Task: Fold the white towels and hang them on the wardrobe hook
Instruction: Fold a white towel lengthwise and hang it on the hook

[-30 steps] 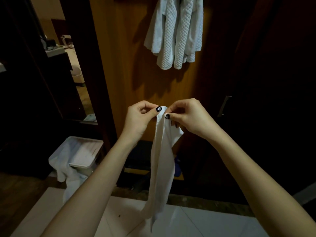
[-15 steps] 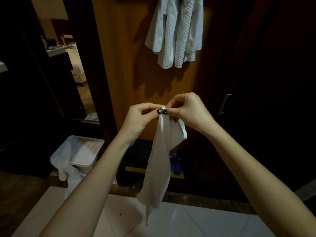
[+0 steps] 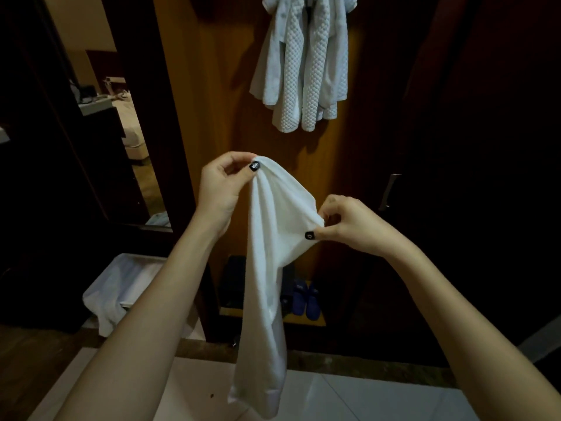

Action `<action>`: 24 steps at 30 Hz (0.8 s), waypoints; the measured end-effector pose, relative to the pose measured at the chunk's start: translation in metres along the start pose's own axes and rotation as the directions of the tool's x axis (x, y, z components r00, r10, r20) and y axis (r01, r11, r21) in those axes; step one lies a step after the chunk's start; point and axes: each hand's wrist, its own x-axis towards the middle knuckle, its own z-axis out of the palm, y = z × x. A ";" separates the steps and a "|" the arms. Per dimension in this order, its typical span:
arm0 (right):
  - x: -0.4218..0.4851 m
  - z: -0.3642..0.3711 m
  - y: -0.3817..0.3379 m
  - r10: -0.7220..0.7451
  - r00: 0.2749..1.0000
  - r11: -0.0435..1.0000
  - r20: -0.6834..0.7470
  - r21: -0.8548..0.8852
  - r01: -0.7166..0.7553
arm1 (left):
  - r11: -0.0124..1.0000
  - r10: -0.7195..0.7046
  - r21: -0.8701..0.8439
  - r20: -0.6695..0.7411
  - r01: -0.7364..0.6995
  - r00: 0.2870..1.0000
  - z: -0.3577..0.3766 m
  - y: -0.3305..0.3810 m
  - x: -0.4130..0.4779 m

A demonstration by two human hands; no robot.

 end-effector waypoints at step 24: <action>0.016 -0.043 0.037 0.050 0.879 0.998 -0.474 0.065 -0.021 | 0.973 -0.017 0.231 0.127 -0.013 0.992 -0.005 -0.014 0.010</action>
